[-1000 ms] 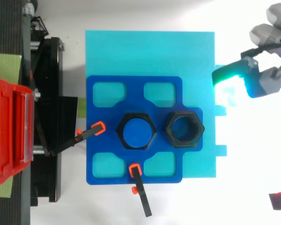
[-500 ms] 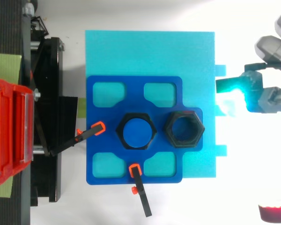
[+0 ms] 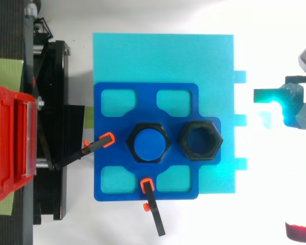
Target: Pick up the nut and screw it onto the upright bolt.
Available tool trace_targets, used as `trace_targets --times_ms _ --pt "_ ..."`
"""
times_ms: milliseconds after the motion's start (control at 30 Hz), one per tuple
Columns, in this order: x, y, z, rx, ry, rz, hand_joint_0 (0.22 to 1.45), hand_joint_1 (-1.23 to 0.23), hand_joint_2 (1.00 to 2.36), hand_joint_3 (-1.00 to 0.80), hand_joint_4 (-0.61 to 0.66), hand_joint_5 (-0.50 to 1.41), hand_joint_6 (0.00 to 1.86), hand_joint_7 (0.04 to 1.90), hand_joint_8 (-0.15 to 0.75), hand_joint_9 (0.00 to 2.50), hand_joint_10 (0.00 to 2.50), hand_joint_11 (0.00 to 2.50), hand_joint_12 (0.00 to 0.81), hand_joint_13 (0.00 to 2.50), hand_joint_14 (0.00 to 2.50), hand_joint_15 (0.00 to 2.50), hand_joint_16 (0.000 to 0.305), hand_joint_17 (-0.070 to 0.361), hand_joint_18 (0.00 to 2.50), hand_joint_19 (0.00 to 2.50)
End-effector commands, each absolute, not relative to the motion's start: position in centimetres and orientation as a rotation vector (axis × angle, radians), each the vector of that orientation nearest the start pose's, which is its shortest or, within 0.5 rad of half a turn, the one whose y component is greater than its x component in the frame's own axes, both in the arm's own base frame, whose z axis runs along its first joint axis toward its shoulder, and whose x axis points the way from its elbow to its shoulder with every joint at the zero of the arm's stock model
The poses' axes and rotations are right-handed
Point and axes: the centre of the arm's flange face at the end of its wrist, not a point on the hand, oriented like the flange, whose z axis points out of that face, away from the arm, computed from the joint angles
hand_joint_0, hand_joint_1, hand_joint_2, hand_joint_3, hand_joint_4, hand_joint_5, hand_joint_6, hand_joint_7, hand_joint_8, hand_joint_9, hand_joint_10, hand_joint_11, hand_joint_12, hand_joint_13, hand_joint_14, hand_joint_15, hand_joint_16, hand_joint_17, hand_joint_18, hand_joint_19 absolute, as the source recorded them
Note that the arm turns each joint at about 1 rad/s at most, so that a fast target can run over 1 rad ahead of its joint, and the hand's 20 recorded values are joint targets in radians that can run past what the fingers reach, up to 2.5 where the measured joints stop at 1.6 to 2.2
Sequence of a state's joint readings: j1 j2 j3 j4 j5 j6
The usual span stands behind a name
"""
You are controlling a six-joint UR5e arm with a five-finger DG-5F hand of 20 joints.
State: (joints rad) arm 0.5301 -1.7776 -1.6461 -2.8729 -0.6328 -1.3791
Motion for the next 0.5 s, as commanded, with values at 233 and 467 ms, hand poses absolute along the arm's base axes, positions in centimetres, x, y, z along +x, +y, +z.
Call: trace_targets --times_ms 233,467 --pt "56.66 8.97 36.67 0.328 1.509 -0.312 0.44 -0.38 1.0 -0.5 0.21 -0.27 0.5 0.75 0.277 0.11 0.0 0.0 0.392 0.0 0.0 0.0 0.058 0.13 0.0 0.0" --pt "56.63 9.13 36.53 0.315 1.514 -0.326 0.44 -0.41 1.0 -0.5 0.22 -0.26 0.5 0.74 0.287 0.2 0.0 0.0 0.395 0.02 0.0 0.0 0.058 0.13 0.0 0.0"
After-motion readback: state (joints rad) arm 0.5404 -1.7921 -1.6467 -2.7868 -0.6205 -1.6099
